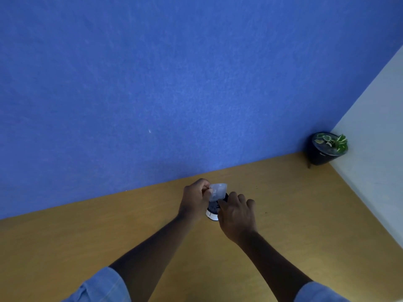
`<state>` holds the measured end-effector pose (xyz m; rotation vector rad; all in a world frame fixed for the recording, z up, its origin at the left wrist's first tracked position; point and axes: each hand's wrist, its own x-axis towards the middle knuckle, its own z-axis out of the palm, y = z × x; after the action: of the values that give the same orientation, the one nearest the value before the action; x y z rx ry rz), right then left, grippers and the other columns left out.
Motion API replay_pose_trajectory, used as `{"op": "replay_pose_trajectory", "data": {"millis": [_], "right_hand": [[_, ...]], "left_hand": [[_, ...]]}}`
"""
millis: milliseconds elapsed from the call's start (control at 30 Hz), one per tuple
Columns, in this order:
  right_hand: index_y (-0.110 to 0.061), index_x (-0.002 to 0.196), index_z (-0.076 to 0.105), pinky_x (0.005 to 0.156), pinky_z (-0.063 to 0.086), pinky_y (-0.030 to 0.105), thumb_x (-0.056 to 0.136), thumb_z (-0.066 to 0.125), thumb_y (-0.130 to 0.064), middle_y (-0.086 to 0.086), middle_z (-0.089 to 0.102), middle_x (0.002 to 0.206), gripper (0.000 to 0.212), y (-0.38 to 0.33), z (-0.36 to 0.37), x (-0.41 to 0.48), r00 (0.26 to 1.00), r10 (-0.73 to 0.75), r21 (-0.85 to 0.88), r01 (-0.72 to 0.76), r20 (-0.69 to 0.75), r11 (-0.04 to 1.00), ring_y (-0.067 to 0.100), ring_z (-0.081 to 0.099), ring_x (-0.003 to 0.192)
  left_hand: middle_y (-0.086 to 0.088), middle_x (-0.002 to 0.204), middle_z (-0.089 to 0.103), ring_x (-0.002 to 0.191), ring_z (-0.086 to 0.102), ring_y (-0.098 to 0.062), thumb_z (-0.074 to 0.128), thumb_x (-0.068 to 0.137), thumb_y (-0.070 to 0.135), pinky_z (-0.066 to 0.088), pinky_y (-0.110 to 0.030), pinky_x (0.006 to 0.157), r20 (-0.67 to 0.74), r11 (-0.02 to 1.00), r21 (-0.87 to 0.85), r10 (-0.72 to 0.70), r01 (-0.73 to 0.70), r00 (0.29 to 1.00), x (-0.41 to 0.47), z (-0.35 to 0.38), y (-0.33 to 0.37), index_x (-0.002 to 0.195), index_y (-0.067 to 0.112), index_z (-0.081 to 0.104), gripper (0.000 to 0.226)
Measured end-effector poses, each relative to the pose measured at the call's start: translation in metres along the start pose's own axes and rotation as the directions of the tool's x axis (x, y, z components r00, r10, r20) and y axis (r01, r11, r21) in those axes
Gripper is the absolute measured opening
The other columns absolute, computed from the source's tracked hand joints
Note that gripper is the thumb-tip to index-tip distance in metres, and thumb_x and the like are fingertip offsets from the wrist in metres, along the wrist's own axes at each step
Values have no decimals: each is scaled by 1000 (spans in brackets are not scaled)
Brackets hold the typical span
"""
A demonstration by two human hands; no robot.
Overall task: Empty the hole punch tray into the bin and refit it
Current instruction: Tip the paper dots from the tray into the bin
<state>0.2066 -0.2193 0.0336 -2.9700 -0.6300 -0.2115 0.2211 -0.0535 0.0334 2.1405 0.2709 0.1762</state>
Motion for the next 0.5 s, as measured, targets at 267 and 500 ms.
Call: {"op": "replay_pose_trajectory", "data": {"millis": [267, 500], "right_hand": [[-21, 98, 73, 77, 48, 45, 92, 66, -26, 5, 63, 90, 10, 2, -1, 5, 999, 12, 7, -12, 34, 1000, 27, 61, 83], [-19, 94, 74, 77, 50, 47, 90, 71, -26, 5, 66, 89, 8, 2, -1, 2, 998, -8, 15, 7, 59, 1000, 27, 64, 82]], "left_hand": [[2, 93, 78, 88, 73, -7, 67, 95, 8, 53, -18, 72, -31, 999, 2, -41, 41, 999, 1, -6, 3, 96, 15, 73, 9], [18, 86, 71, 86, 68, 10, 67, 96, 10, 50, -11, 70, -24, 997, 12, -72, 73, 997, -1, -8, 8, 95, 20, 72, 12]]}}
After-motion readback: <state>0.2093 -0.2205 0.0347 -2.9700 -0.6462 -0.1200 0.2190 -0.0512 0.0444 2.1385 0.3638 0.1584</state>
